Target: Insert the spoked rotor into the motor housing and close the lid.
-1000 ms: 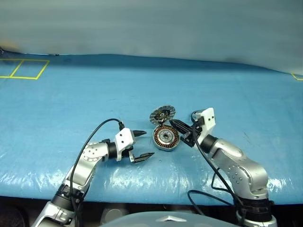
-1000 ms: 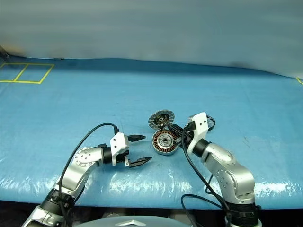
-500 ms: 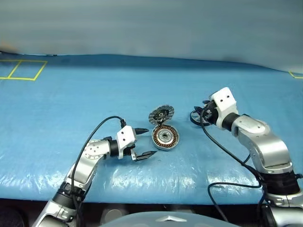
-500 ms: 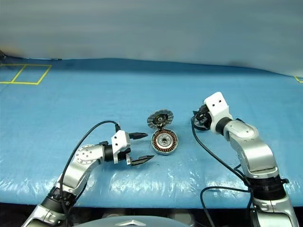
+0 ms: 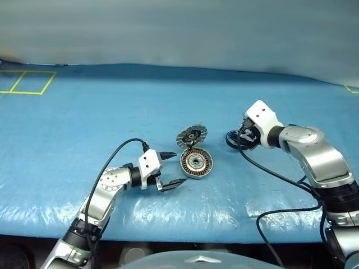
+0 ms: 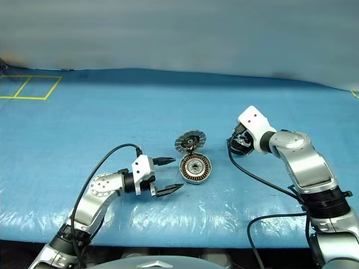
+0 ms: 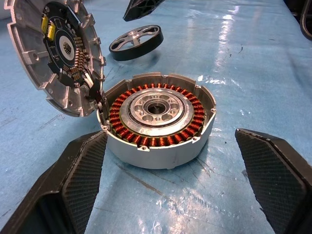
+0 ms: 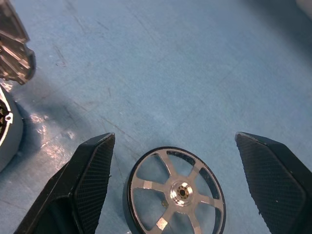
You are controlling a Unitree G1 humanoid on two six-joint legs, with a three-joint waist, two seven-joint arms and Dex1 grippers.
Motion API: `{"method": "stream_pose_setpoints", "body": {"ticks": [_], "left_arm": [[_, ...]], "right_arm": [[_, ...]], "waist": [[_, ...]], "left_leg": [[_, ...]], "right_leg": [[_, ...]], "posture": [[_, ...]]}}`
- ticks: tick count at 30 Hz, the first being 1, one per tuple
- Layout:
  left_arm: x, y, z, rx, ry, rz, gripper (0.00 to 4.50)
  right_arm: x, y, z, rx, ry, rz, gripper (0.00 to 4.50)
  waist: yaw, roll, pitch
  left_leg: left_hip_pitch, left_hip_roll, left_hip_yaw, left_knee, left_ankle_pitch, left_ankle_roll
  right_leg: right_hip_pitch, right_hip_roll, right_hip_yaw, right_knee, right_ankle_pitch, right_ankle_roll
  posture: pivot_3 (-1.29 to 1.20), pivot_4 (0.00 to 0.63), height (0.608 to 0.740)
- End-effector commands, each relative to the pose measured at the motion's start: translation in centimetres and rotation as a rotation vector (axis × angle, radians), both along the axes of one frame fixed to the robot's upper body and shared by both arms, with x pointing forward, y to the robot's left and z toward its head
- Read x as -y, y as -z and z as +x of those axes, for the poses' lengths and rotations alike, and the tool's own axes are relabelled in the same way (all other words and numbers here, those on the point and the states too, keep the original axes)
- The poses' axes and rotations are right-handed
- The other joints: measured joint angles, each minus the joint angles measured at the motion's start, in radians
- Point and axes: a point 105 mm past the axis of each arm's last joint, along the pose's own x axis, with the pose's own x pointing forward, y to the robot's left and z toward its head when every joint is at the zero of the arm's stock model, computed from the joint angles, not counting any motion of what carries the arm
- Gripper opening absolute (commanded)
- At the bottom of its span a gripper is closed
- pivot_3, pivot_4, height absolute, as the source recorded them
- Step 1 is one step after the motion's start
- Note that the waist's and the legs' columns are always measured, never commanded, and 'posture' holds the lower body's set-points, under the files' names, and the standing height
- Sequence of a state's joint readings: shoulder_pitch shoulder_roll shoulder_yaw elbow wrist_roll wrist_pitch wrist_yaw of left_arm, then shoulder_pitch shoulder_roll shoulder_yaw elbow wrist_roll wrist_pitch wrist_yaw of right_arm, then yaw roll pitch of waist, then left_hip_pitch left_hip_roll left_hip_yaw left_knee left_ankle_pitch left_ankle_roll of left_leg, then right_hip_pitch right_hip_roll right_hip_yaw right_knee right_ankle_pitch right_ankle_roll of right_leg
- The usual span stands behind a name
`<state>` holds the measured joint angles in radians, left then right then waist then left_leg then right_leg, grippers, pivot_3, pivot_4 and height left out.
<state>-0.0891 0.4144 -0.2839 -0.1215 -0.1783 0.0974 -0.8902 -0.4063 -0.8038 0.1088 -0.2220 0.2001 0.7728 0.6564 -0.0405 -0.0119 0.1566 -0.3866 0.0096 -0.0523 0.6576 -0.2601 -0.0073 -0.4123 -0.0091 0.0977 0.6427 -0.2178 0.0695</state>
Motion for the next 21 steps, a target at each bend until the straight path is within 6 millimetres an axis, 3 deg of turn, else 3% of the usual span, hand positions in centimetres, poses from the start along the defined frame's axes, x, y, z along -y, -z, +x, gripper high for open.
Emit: {"method": "stream_pose_setpoints", "body": {"ticks": [1,14,21], "left_arm": [[0.2,-1.1,-0.3,0.035,0.010,-0.024,4.50],[0.2,-0.4,0.1,0.029,0.033,-0.010,4.50],[-0.2,0.3,0.4,0.020,0.029,-0.004,4.50]], "right_arm": [[0.7,-0.9,0.0,0.036,-0.001,-0.051,4.16],[3.1,0.4,0.6,-0.010,0.045,-0.219,4.16],[2.6,0.3,0.5,-0.013,0.037,-0.163,4.16]], "waist": [[0.001,0.000,0.000],[0.002,0.000,0.000],[0.003,0.000,0.000]], "left_leg": [[0.000,0.000,0.000,0.000,0.000,0.000],[-0.001,0.000,0.001,0.002,0.000,0.000],[-0.001,0.000,0.001,0.002,0.000,0.000]], "right_leg": [[0.000,0.000,0.000,0.000,0.000,0.000],[0.000,0.000,0.000,0.000,-0.002,-0.003],[0.000,0.000,0.000,0.000,0.001,0.001]], "posture": [[0.00,0.150,0.740],[0.00,0.150,0.740],[0.00,0.150,0.740]]}}
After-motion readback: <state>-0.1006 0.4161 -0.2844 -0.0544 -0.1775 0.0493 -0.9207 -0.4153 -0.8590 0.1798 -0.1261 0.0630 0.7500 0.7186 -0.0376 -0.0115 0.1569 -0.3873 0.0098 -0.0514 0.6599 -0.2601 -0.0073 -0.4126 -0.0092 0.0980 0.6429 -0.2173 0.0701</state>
